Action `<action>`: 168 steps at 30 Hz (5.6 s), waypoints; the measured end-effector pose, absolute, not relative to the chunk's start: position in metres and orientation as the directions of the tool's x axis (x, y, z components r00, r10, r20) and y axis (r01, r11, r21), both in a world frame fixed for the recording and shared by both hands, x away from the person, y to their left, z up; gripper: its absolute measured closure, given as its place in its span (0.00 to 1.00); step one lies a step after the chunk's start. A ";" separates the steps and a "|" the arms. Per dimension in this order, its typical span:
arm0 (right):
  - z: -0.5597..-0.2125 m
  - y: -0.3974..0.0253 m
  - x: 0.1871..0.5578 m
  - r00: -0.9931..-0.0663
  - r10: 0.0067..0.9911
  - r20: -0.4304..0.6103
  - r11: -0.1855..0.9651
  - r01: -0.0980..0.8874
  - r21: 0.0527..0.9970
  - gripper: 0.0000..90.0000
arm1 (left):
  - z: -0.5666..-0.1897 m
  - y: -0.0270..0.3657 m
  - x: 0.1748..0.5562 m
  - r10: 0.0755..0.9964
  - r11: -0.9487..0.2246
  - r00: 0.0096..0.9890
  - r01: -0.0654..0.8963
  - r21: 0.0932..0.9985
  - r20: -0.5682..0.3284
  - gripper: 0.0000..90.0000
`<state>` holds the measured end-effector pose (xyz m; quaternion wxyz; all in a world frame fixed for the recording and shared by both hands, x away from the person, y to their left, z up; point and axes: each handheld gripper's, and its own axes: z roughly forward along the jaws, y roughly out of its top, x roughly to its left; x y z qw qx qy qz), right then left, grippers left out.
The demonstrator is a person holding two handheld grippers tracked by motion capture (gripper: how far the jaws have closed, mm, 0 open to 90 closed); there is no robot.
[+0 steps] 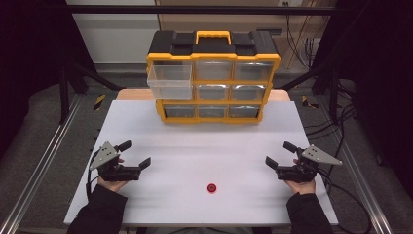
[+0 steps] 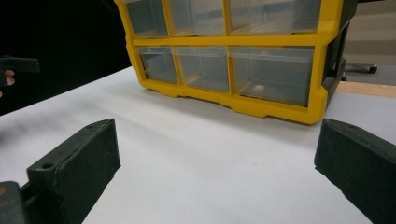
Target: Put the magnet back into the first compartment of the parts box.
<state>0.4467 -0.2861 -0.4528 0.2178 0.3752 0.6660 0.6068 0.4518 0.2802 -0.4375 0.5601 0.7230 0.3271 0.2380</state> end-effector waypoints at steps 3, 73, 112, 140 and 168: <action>-0.453 -0.286 0.447 -0.625 0.762 0.169 -0.017 0.240 0.971 0.01 | -0.438 0.280 0.452 0.743 -0.159 0.669 0.206 0.966 -0.021 0.02; -0.441 -0.189 0.439 -0.752 0.646 0.127 0.181 0.313 0.933 0.01 | -0.442 0.278 0.454 0.738 -0.174 0.674 0.235 0.956 -0.031 0.02; -0.454 -0.146 0.437 -0.799 0.593 0.101 0.311 0.343 0.886 0.01 | -0.443 0.278 0.456 0.737 -0.187 0.676 0.239 0.953 -0.025 0.02; -0.462 -0.129 0.437 -0.825 0.560 0.076 0.381 0.338 0.861 0.03 | -0.444 0.277 0.456 0.736 -0.191 0.677 0.242 0.951 -0.025 0.02; -0.474 -0.116 0.439 -0.845 0.531 0.062 0.465 0.351 0.812 0.11 | -0.444 0.276 0.456 0.736 -0.195 0.676 0.245 0.950 -0.023 0.02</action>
